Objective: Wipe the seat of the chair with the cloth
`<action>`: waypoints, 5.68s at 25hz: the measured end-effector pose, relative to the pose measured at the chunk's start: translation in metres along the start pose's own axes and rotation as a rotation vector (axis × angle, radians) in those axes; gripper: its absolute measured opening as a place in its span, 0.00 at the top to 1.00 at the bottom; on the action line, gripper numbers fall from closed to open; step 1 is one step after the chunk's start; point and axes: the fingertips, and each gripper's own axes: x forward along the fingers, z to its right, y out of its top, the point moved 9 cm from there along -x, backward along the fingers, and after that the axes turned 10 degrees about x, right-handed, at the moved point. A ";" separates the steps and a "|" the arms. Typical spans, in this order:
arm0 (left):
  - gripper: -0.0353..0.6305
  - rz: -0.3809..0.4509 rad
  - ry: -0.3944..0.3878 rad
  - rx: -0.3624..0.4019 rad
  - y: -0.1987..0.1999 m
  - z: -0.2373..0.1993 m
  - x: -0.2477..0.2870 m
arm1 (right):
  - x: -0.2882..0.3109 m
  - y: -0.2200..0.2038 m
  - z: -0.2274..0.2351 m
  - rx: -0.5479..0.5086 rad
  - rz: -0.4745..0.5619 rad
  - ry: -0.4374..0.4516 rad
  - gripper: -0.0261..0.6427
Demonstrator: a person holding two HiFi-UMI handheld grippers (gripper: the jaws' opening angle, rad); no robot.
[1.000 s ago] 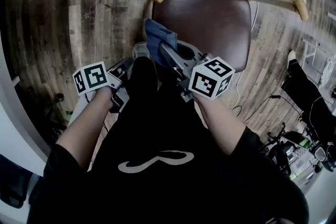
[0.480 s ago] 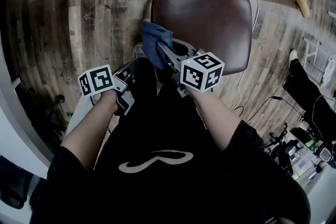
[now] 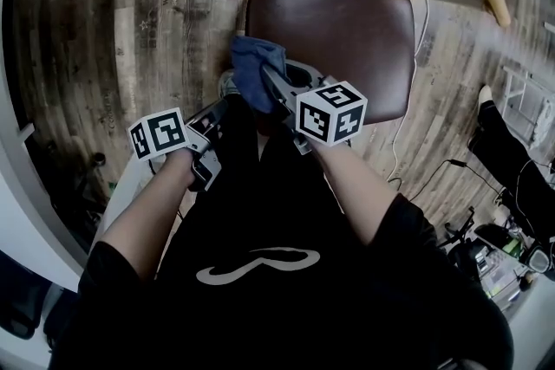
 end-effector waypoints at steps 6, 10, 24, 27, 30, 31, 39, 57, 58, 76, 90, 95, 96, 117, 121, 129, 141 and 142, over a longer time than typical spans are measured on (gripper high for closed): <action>0.93 0.003 -0.014 0.008 -0.007 0.015 0.012 | -0.011 0.002 0.010 -0.010 0.001 -0.015 0.88; 0.93 0.005 -0.019 0.012 -0.010 0.022 0.019 | -0.023 0.005 0.024 -0.013 0.005 -0.043 0.88; 0.93 0.006 -0.025 0.030 -0.026 0.062 0.053 | -0.094 0.026 0.096 0.052 0.110 -0.172 0.88; 0.93 0.013 -0.033 0.032 -0.031 0.073 0.064 | -0.113 0.030 0.112 0.058 0.131 -0.203 0.88; 0.93 0.017 -0.042 0.039 -0.036 0.083 0.074 | -0.130 0.033 0.129 0.066 0.157 -0.229 0.88; 0.93 0.022 -0.044 0.035 -0.039 0.086 0.077 | -0.136 0.035 0.135 0.064 0.163 -0.236 0.88; 0.93 0.013 -0.050 0.051 -0.061 0.108 0.096 | -0.182 0.049 0.175 0.014 0.184 -0.329 0.88; 0.93 0.073 -0.037 0.017 -0.115 0.113 0.103 | -0.227 0.050 0.210 0.069 0.243 -0.352 0.88; 0.93 0.075 -0.039 0.014 -0.118 0.112 0.101 | -0.228 0.050 0.207 0.066 0.250 -0.344 0.88; 0.93 0.076 -0.022 -0.031 -0.155 0.063 0.059 | -0.193 0.003 0.071 0.018 0.261 -0.036 0.88; 0.93 0.062 0.023 -0.034 -0.147 0.011 0.009 | -0.110 -0.062 -0.015 0.048 0.128 0.118 0.88; 0.93 0.059 0.016 -0.032 -0.140 0.003 0.003 | -0.086 -0.073 -0.030 0.053 0.089 0.132 0.88; 0.93 0.058 0.014 -0.030 -0.139 0.001 0.001 | -0.081 -0.075 -0.031 0.049 0.080 0.127 0.88; 0.93 0.074 0.017 -0.058 -0.135 -0.024 -0.017 | -0.047 -0.082 -0.003 -0.074 -0.012 -0.073 0.88; 0.93 0.078 0.020 -0.060 -0.136 -0.025 -0.013 | -0.046 -0.082 0.000 -0.089 -0.009 -0.067 0.88; 0.93 0.071 0.039 -0.036 -0.143 -0.019 -0.011 | -0.052 -0.081 0.009 -0.076 -0.011 -0.066 0.88; 0.93 0.051 -0.015 -0.058 -0.177 0.010 0.041 | -0.109 -0.071 0.064 -0.033 0.043 -0.137 0.88; 0.93 0.046 -0.022 -0.056 -0.180 0.015 0.046 | -0.116 -0.070 0.070 -0.030 0.049 -0.145 0.88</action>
